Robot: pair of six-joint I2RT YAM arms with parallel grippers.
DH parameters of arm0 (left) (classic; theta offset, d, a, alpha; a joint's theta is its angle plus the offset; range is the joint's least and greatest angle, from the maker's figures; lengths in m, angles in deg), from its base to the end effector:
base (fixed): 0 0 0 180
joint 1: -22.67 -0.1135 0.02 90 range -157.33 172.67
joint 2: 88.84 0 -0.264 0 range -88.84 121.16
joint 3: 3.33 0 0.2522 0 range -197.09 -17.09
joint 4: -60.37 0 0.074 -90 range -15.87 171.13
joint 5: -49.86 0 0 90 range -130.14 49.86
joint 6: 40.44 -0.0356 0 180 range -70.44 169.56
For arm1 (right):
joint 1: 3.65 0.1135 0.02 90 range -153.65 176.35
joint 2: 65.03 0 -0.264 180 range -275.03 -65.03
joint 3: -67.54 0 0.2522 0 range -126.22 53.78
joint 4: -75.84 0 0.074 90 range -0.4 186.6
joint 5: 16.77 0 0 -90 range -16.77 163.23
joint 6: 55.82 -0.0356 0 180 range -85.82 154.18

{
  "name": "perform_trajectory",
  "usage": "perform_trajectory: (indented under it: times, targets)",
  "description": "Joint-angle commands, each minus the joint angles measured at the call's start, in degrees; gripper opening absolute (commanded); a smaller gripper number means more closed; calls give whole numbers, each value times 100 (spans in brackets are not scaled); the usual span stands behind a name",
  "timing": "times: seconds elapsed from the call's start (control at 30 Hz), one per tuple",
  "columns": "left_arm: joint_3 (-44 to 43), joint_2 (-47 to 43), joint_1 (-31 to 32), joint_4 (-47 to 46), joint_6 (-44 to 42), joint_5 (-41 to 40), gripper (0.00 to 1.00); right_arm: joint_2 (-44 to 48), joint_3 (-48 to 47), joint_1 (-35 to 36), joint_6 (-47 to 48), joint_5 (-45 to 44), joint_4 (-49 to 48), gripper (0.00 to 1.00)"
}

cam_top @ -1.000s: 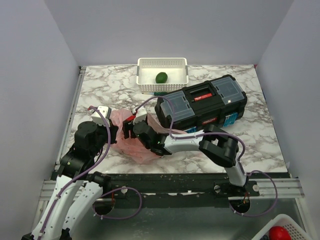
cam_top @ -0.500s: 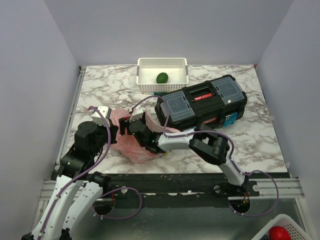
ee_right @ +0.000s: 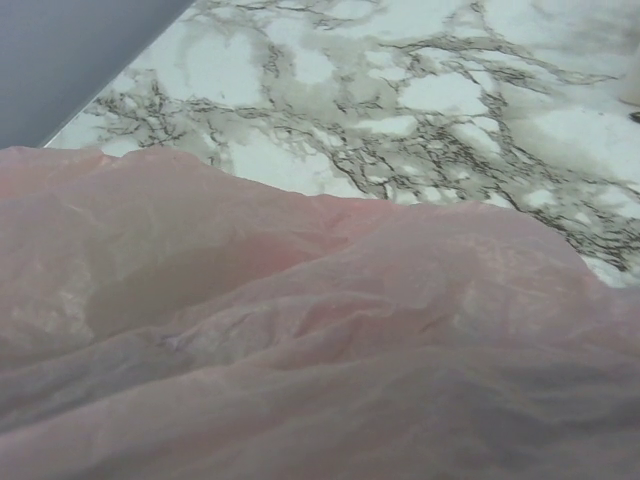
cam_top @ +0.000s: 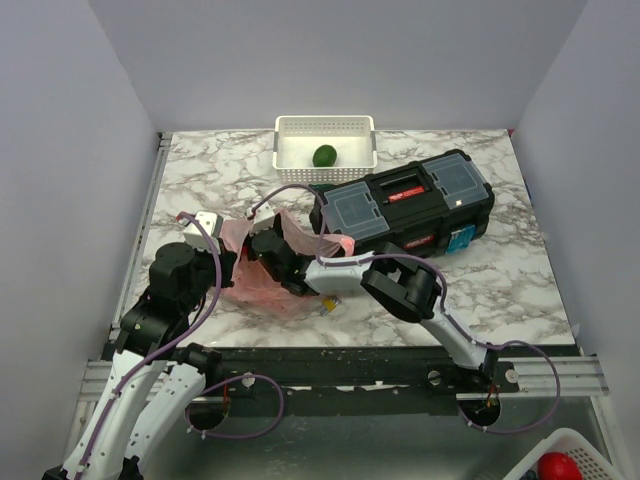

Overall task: Take the fake fruits out of the plastic bag
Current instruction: Take out the fake fruit from the plastic bag.

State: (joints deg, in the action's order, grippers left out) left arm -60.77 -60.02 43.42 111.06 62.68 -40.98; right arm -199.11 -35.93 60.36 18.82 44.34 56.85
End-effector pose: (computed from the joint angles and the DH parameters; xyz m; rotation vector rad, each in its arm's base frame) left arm 0.1046 -0.0391 0.3204 0.1217 1.9709 -0.3736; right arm 0.2450 0.4632 0.1535 -0.3846 1.7400 0.5622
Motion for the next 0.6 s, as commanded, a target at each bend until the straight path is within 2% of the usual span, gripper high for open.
perform_trajectory:
  times: [0.0, 0.17, 0.3, 0.47, 0.57]
  targets:
    - [0, 1, 25, -63, 6, 23, 0, -418, -409, -10, 191, 466, 163, 97]
    - [1, 5, 25, -68, 6, 23, 0, -676, -659, -58, 174, 704, 204, 96]
    - [0, -6, 25, -54, 6, 16, 0, -777, -810, -93, 87, 651, 343, 92]
    - [-4, -15, 25, -59, 6, 14, 0, -645, -697, -183, 85, 382, 269, 71]
    - [-9, -8, 21, -56, 7, 13, 0, -541, -599, -230, 157, 269, 237, 64]
